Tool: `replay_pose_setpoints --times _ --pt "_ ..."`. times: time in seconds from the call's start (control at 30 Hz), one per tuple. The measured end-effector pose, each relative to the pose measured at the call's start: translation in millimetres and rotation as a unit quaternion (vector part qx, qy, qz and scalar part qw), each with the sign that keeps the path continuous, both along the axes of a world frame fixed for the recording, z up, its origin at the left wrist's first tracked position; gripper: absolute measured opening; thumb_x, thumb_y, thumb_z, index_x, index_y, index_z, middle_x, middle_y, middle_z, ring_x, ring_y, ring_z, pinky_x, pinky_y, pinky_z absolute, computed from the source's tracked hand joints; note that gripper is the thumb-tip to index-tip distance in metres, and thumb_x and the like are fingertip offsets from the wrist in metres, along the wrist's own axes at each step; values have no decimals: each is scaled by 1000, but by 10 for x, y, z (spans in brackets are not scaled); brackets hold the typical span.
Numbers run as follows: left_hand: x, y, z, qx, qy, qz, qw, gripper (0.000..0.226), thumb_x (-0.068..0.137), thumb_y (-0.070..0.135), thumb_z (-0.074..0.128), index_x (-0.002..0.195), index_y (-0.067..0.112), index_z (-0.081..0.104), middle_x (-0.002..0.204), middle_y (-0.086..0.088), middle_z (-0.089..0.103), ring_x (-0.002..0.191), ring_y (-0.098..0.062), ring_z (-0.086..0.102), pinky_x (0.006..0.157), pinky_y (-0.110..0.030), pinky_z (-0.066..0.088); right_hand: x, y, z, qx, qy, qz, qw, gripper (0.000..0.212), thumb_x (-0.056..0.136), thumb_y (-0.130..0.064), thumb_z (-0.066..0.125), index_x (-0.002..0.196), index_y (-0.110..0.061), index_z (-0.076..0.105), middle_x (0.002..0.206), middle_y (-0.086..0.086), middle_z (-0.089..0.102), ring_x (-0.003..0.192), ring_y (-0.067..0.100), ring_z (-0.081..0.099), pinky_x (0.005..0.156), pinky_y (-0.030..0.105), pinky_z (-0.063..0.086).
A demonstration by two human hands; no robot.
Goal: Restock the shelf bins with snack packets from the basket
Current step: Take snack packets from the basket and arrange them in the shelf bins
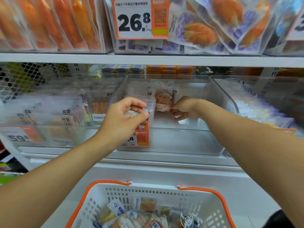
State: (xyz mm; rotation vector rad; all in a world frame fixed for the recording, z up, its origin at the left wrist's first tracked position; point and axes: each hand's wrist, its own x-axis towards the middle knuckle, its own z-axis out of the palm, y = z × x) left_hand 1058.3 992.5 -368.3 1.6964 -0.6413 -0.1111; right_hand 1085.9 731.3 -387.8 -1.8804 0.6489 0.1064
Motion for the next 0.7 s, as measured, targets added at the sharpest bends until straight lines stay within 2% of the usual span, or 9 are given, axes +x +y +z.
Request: replay_pose_setpoints --times 0.1,0.17,0.4,0.5,0.57,0.63,0.7 --pt "-1 0 4 3 -5 -2 1000 13 88 6 69 96 16 66 83 1 67 49 -10 57 45 -22 47 -14 -9 6 45 -2 23 999 44 105 -10 45 147 1 36 146 20 45 137 31 44 96 45 51" --pt "-5 6 14 1 -14 0 1000 14 88 6 69 96 17 66 83 2 67 49 -10 57 44 -23 47 -18 -10 15 40 2 21 999 43 105 -11 45 146 1 38 145 20 48 134 31 47 93 44 53" --pt "-106 25 11 -21 -57 -9 998 14 86 6 71 92 17 65 71 4 66 48 -16 55 43 -23 44 -92 -66 68 -51 24 -7 998 35 100 -7 56 131 7 51 125 23 61 113 34 62 82 37 55" --pt "-189 38 -39 -16 -85 -46 995 15 86 5 72 89 18 65 67 1 65 49 -25 48 45 -21 42 -142 -90 104 -85 15 -15 996 22 96 -9 63 115 3 60 112 21 66 105 33 66 79 36 56" --pt "-218 36 -81 -5 -86 -72 994 14 86 6 72 89 17 65 65 -1 63 47 -21 45 47 -21 41 -202 -72 168 -157 11 -17 987 14 93 -14 67 99 -2 65 105 18 71 95 30 70 79 36 59" --pt "-238 37 -132 33 -83 -93 992 12 86 7 72 87 16 65 63 -3 62 47 -18 47 47 -24 41 -288 -2 327 -304 -37 -12 952 19 88 -27 71 81 -10 68 87 11 72 72 21 67 66 30 57" --pt "-270 83 -230 116 -76 -135 981 10 87 11 72 85 17 64 60 -1 61 47 -14 52 45 -23 43 -489 227 504 -420 -166 -5 892 34 83 -35 70 60 -15 55 58 0 53 52 10 47 50 27 39"
